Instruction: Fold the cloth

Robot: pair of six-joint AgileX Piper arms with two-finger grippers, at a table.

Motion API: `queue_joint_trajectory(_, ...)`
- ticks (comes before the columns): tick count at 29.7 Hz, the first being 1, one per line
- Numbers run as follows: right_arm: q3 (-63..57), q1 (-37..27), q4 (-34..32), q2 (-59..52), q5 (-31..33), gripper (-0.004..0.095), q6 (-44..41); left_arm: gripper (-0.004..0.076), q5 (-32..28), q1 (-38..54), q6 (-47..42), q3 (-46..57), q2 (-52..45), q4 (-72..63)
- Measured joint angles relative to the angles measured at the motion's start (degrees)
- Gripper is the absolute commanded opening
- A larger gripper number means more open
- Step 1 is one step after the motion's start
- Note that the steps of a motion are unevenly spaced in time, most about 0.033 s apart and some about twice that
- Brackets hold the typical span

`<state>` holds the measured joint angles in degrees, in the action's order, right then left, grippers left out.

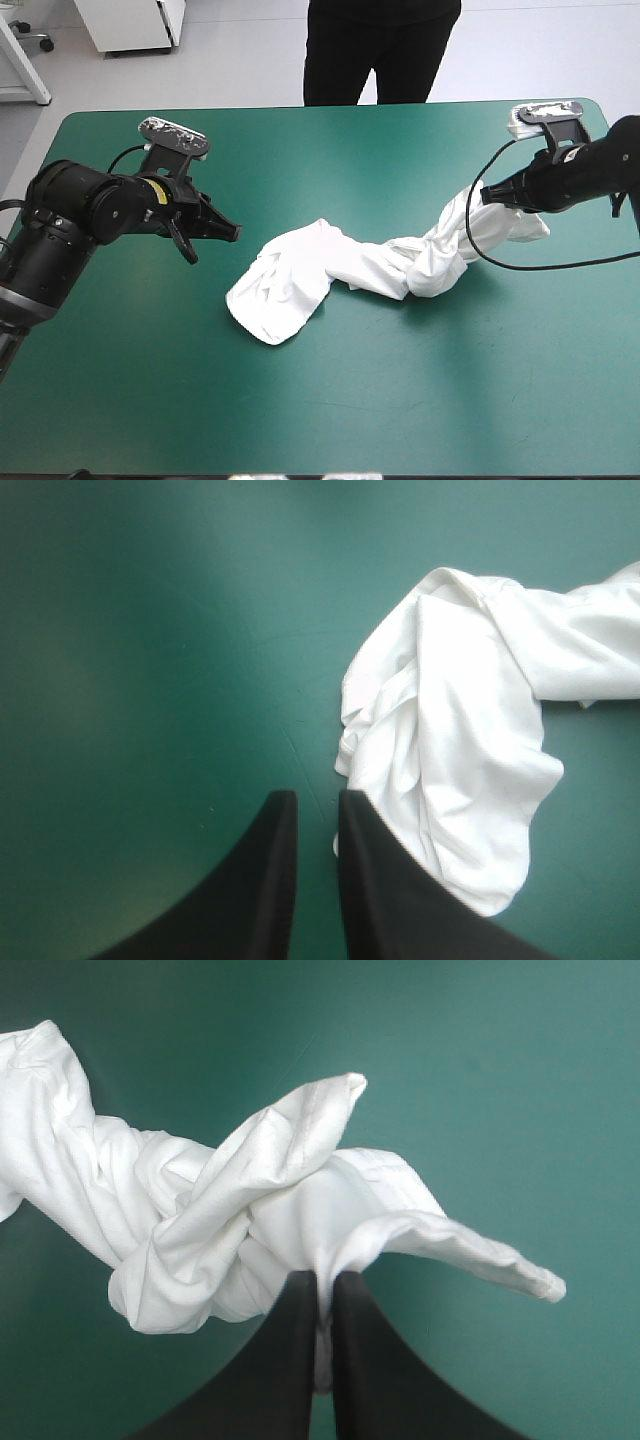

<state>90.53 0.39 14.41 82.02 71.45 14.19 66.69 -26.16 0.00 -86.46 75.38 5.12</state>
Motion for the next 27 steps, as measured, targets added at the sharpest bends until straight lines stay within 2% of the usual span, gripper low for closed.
queue_joint_trajectory(13,0.00,0.00,0.02,0.00,0.00,-0.0017,0.05,0.0112,0.25,0.00,0.00,0.00,0.00,0.00)
queue_joint_trajectory(19,0.00,0.00,0.02,0.00,0.00,-0.0017,0.05,0.0118,2.22,0.00,0.00,0.00,0.00,0.00)
queue_joint_trajectory(22,0.00,0.00,0.02,0.00,0.00,-0.0017,0.05,0.0195,4.50,0.00,0.00,0.00,0.00,0.97)
queue_joint_trajectory(27,0.00,0.00,0.02,0.00,0.00,-0.0017,0.19,0.0421,5.04,0.00,0.00,-0.05,0.46,3.10)
